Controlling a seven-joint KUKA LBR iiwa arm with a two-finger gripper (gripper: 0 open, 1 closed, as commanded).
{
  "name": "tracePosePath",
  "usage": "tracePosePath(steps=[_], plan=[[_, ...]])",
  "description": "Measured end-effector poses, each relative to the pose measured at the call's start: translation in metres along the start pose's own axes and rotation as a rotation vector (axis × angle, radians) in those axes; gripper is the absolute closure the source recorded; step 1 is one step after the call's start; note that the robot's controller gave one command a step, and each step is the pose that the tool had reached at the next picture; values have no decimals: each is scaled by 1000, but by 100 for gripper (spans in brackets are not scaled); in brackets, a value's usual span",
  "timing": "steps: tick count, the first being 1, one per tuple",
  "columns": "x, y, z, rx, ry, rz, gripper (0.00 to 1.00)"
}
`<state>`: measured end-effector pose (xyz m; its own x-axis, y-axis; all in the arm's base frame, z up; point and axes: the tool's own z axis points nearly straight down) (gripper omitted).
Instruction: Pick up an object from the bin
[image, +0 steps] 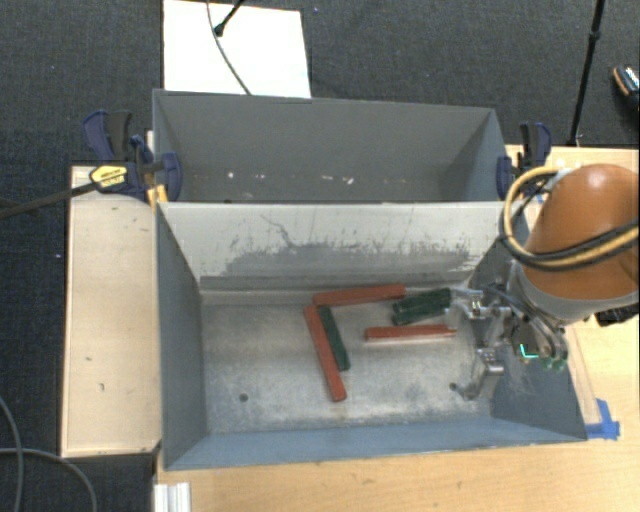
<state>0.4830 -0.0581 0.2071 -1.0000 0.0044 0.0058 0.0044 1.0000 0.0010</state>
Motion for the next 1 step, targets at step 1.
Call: tracePosePath(steps=[1], plan=[[-52,33,90,-2,-2,66,0]])
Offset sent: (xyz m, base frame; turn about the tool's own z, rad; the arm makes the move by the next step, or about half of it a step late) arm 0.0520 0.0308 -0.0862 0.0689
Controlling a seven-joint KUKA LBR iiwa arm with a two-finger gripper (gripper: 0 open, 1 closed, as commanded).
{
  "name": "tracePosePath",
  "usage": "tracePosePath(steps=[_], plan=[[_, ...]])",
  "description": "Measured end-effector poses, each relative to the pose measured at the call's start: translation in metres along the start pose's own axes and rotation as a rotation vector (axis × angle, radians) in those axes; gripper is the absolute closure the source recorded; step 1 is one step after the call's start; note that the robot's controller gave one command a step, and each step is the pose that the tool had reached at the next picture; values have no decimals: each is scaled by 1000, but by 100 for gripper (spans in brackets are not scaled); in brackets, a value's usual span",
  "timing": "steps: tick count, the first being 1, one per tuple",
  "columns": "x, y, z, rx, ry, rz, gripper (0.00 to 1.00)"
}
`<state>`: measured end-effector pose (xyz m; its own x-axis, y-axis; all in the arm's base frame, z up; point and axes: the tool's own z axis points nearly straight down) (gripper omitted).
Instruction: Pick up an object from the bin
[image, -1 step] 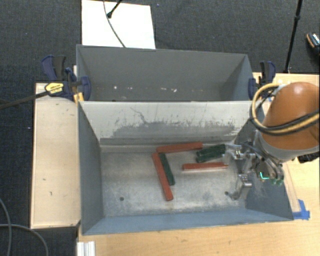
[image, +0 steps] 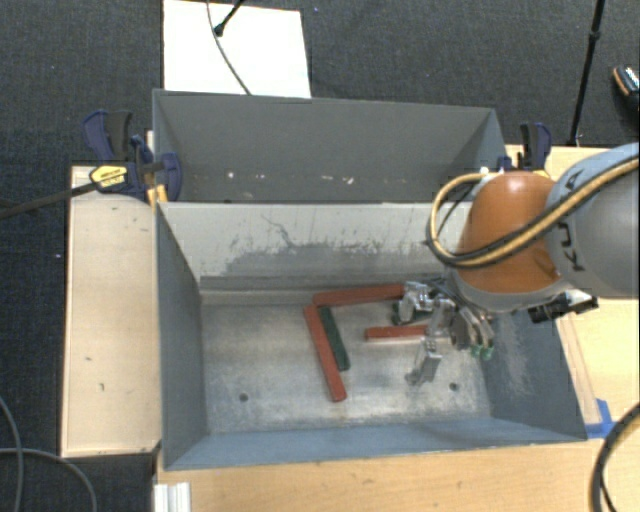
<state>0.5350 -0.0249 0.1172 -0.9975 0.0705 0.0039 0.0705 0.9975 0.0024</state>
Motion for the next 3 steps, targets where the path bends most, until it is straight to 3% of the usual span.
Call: tracePosePath(steps=[1,2,3], plan=[[-40,-3,49,2,-9,-11,0],[-39,-2,46,2,-11,-15,100],[-19,-9,-103,3,-14,-38,100]])
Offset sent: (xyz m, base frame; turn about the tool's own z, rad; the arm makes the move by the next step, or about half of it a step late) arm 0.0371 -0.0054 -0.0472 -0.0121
